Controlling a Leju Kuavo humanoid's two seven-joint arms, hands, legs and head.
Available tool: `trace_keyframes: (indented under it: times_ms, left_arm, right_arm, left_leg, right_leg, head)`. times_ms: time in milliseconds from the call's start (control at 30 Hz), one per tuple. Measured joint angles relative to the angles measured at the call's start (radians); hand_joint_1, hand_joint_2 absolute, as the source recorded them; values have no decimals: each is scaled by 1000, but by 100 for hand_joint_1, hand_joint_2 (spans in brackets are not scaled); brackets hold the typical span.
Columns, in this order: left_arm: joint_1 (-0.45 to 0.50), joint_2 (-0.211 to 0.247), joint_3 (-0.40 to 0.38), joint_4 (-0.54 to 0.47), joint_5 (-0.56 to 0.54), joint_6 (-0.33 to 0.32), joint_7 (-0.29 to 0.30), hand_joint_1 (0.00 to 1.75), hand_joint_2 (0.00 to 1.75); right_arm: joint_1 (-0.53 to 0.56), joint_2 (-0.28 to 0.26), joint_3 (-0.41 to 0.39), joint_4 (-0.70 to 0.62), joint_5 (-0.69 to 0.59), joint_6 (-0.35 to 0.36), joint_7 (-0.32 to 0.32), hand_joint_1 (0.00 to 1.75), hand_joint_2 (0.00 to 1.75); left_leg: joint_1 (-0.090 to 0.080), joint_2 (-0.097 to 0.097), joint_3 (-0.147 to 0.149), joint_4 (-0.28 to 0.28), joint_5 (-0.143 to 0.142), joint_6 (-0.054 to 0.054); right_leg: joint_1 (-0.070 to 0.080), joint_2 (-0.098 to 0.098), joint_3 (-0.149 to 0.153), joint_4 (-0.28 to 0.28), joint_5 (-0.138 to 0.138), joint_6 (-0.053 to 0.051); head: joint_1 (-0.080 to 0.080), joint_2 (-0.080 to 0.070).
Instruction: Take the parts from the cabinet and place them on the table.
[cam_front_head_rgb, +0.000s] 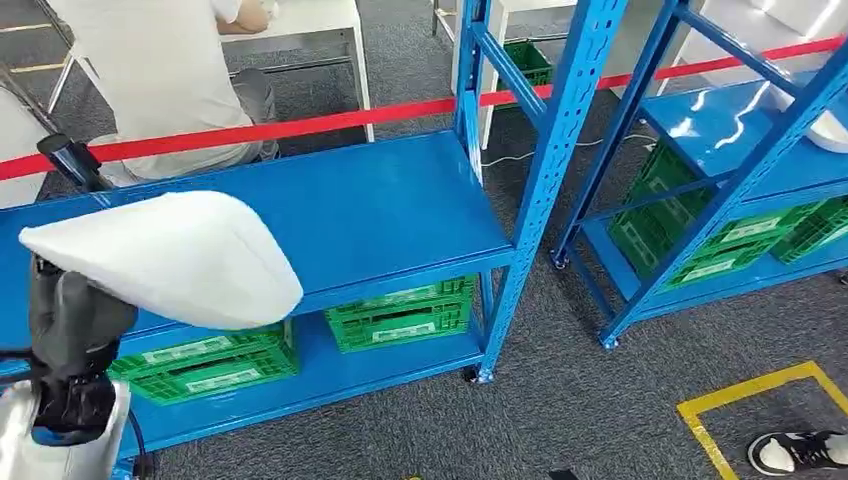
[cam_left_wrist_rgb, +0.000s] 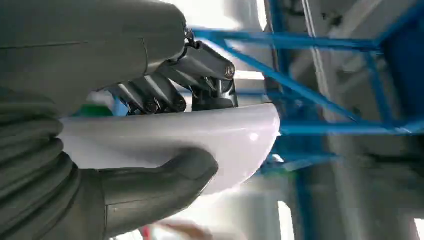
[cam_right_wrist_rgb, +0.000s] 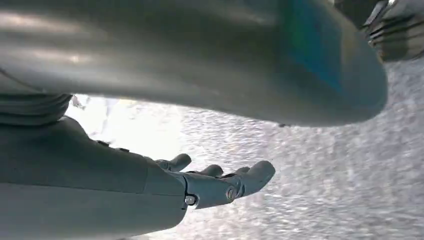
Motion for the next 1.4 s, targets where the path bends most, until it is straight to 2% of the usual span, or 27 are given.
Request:
trace_keyframes:
  times_ms: [133,200,267,300,333,367,400,433,500,533,567,600,700,767,833,867,933,1000,1033,1100,1167,1200,1233,1267,1333,1367,1400]
  left_arm:
    - [40,-19,2,-55,155,-13,84,175,175]
    - [49,-29,6,-71,188,-16,101,175,175]
    - [57,-34,15,-83,193,-18,109,175,175]
    - [64,-39,18,-88,194,-18,120,175,175]
    - [69,-42,18,-91,201,-15,135,175,175]
    - [73,-46,18,-92,209,-9,157,175,175]
    - [78,-49,18,-93,217,-3,183,175,175]
    - [84,-52,18,-95,222,0,201,175,175]
    - [89,-58,18,-96,233,17,232,175,175]
    - [94,-58,18,-98,238,26,243,175,175]
    - [98,-58,18,-98,241,30,252,175,175]
    - [108,-58,18,-100,246,35,262,175,175]
    - [145,-54,19,-102,280,54,296,175,175]
    - [166,-46,25,-97,304,67,319,175,175]
    - [190,-43,34,-91,333,86,335,175,175]
    - [208,-43,38,-87,347,93,343,175,175]
    - [237,-42,42,-85,369,101,370,175,175]
    - [252,-43,42,-86,382,104,391,175,175]
    - [255,-43,42,-88,383,104,395,175,175]
    - [268,-44,42,-87,389,101,400,175,175]
    - [280,-45,41,-83,394,86,392,175,175]
    - [283,-51,40,-78,395,72,381,175,175]
    - [282,-54,39,-74,396,57,371,175,175]
    - [283,-61,37,-69,396,46,360,175,175]
    - [284,-73,31,-62,388,23,342,175,175]
    - [284,-81,27,-58,380,14,335,175,175]
    - [284,-85,23,-54,378,11,332,175,175]
  right_arm:
    - [1,-8,-20,0,-15,-2,16,0,0]
    - [1,-11,-30,0,-25,2,-5,0,0]
    - [0,-10,-36,0,-26,5,-24,0,0]
    - [-1,-10,-37,0,-26,5,-30,0,0]
    - [0,-7,-37,0,-22,7,-33,0,0]
    - [0,-2,-37,0,-14,10,-33,0,0]
    - [0,3,-37,0,-8,10,-31,0,0]
    - [0,9,-37,0,-2,13,-30,0,0]
    - [-2,19,-37,0,3,10,-15,0,0]
    - [-5,29,-37,0,7,8,-8,0,0]
    - [-5,30,-37,0,7,5,-7,0,0]
    - [-6,35,-37,0,2,5,-2,0,0]
    - [-5,47,-37,0,-9,1,-7,0,0]
    - [-5,52,-40,0,-19,0,-24,0,0]
    - [-5,55,-52,0,-37,-3,-37,0,0]
    - [-5,56,-58,0,-44,-3,-37,0,0]
    - [-4,59,-63,0,-32,-2,-16,0,0]
    - [-3,63,-62,0,2,5,13,0,0]
    - [-3,66,-60,0,13,6,23,0,0]
    - [-2,67,-59,0,11,2,15,0,0]
    - [-2,67,-59,0,0,1,-14,0,0]
    - [1,62,-60,0,0,0,-29,0,0]
    - [1,61,-60,0,0,2,-45,0,0]
    - [0,58,-60,0,-2,3,-58,0,0]
    - [-1,43,-60,0,-8,10,-82,0,0]
    - [-1,37,-60,0,-8,14,-89,0,0]
    - [-2,32,-61,0,-8,17,-90,0,0]
  left_leg:
    - [-4,0,2,2,2,9]
    - [7,7,9,-16,17,17]
    - [11,11,6,-17,19,22]
    - [11,13,4,-16,19,22]
    - [11,15,1,-13,19,22]
    - [13,16,-3,-10,19,21]
    - [16,16,-6,-6,19,19]
    - [20,16,-10,-1,19,15]
    - [28,16,-19,13,18,1]
    - [27,13,-25,16,20,-12]
    - [26,12,-26,17,20,-19]
    - [25,12,-27,23,22,-28]
    - [30,10,-39,22,22,-51]
    - [29,10,-73,113,-68,-55]
    - [29,9,-124,265,-153,-59]
    - [29,9,-132,311,-169,-58]
    - [27,9,-83,268,-128,-50]
    - [22,8,37,89,-68,-33]
    - [16,6,88,7,-87,-24]
    - [8,6,84,0,-67,-25]
    - [2,7,80,-4,-61,-9]
    - [15,13,73,-14,-45,1]
    - [14,16,61,-15,-35,10]
    - [15,15,49,-14,-23,18]
    - [14,16,23,-12,-1,19]
    - [14,17,5,-9,11,19]
    - [14,18,-12,-6,22,17]
  right_leg:
    - [-6,0,3,-1,4,9]
    - [-4,-3,0,13,-11,16]
    - [-9,-9,-45,118,-86,28]
    - [-15,-10,-85,213,-132,34]
    - [-20,-11,-114,282,-158,39]
    - [-23,-13,-127,314,-159,43]
    - [-27,-15,-117,298,-138,47]
    - [-32,-17,-83,237,-100,51]
    - [-43,-24,28,43,-30,63]
    - [-34,-17,37,33,-49,60]
    - [-30,-10,24,39,-25,46]
    - [-31,-11,25,25,-39,38]
    - [-34,-12,13,25,-22,8]
    - [-32,-13,-3,25,-10,-7]
    - [-26,-14,-23,25,4,-13]
    - [-23,-14,-33,26,11,-14]
    - [-17,-13,-52,26,26,-14]
    - [-14,-12,-67,27,41,-10]
    - [-15,-14,-69,29,47,-6]
    - [-15,-14,-66,25,60,9]
    - [-18,-14,-68,17,75,22]
    - [-16,-13,-73,21,74,28]
    - [-18,-13,-84,41,35,32]
    - [-20,-15,-101,90,-28,36]
    - [-21,-16,-140,238,-140,45]
    - [-21,-16,-149,300,-156,48]
    - [-21,-16,-141,324,-139,49]
  head:
    - [0,0]
    - [0,0]
    - [2,0]
    - [2,0]
    - [2,0]
    - [2,0]
    - [2,0]
    - [2,0]
    - [2,0]
    - [3,0]
    - [1,0]
    - [2,0]
    - [1,0]
    - [0,0]
    - [0,0]
    - [0,0]
    - [0,0]
    - [0,0]
    - [1,0]
    - [1,0]
    - [0,0]
    - [0,0]
    - [2,0]
    - [6,0]
    - [6,0]
    - [6,0]
    - [6,0]
